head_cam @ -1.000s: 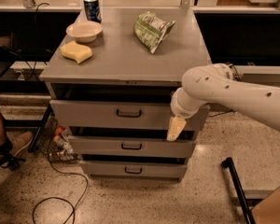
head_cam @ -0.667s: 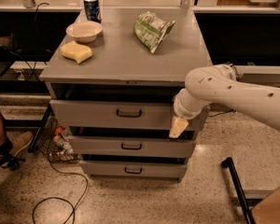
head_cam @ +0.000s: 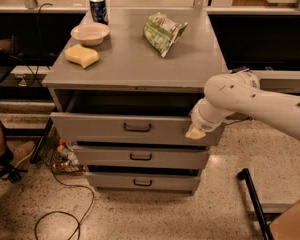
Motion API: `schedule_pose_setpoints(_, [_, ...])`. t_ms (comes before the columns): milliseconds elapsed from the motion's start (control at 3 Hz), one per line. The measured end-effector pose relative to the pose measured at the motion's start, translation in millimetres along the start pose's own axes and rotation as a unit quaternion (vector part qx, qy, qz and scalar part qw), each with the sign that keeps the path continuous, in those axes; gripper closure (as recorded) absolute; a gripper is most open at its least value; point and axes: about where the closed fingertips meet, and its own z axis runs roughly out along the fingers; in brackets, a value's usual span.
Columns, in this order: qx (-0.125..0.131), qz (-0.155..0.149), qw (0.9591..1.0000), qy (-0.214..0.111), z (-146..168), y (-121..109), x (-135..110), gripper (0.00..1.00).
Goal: Open top drawer
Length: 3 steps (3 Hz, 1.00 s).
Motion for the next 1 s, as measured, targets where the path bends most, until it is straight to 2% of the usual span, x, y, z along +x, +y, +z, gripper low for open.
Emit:
schedule_pose_setpoints(333, [0.0, 0.002, 1.0, 0.001, -3.7, 2.6, 0.8, 0.96])
schedule_pose_setpoints(667, [0.0, 0.003, 1.0, 0.001, -4.1, 2.9, 0.9, 1.0])
schedule_pose_setpoints(1000, [-0.002, 0.023, 0.9997, 0.003, -25.6, 24.9, 6.8, 1.0])
